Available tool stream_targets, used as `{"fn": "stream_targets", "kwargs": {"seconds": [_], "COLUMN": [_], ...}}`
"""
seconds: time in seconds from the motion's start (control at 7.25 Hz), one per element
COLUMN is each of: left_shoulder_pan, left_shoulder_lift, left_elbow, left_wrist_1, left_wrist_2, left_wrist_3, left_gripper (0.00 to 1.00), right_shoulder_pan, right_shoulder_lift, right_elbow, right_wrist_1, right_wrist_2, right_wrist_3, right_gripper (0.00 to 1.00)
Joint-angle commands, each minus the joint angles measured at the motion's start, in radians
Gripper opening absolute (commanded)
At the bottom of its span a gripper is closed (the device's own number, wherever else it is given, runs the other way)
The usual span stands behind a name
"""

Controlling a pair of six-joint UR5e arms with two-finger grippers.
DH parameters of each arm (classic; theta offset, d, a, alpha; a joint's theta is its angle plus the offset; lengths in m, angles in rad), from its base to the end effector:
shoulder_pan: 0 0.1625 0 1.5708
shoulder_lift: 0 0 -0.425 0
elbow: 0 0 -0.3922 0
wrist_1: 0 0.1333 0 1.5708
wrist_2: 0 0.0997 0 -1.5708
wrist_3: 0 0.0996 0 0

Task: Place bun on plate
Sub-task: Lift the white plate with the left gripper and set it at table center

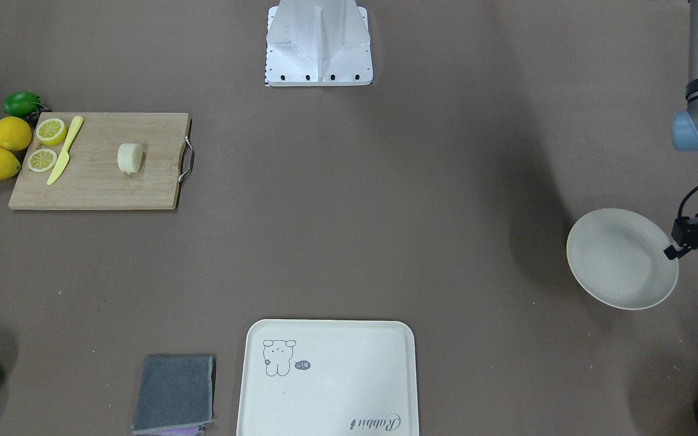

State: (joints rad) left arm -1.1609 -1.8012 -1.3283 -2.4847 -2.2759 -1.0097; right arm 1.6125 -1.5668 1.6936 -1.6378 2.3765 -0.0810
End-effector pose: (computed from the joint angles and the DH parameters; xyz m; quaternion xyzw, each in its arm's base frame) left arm 0.1803 -0.5874 0.5498 0.1077 0.5022 -0.1058 0.8514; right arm 0.0820 -0.4914 0.6008 0.0515 -0.3894 -0.0298 0.9191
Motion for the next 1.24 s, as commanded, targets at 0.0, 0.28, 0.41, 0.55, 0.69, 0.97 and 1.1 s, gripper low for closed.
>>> {"fn": "stream_targets", "kwargs": {"seconds": [0.0, 0.28, 0.41, 0.55, 0.69, 0.97, 1.1], "left_shoulder_pan": [0.201, 0.347, 0.401, 0.462, 0.548, 0.708, 0.751], "left_shoulder_lift": [-0.055, -0.119, -0.128, -0.13, -0.151, -0.233, -0.233], "left_elbow": [-0.095, -0.165, -0.272, -0.357, -0.374, -0.373, -0.37], "left_wrist_1": [0.01, 0.077, 0.201, 0.264, 0.277, 0.386, 0.388], "left_wrist_2": [0.164, 0.283, 0.327, 0.385, 0.482, 0.643, 0.685], "left_wrist_3": [-0.265, -0.413, -0.432, -0.499, -0.541, -0.596, -0.598], "left_gripper": [0.0, 0.0, 0.0, 0.0, 0.0, 0.0, 0.0], "right_shoulder_pan": [-0.035, -0.086, -0.11, -0.126, -0.143, -0.157, -0.161], "right_shoulder_lift": [0.001, 0.001, 0.001, 0.008, 0.016, 0.021, 0.022], "right_elbow": [0.036, 0.092, 0.109, 0.112, 0.112, 0.11, 0.112], "right_wrist_1": [0.001, 0.001, 0.001, 0.001, 0.001, 0.001, 0.001], "right_wrist_2": [0.0, 0.0, 0.0, 0.0, 0.0, 0.0, 0.0], "right_wrist_3": [0.07, 0.174, 0.211, 0.23, 0.25, 0.254, 0.254], "right_gripper": [1.0, 1.0, 1.0, 1.0, 1.0, 1.0, 1.0]}}
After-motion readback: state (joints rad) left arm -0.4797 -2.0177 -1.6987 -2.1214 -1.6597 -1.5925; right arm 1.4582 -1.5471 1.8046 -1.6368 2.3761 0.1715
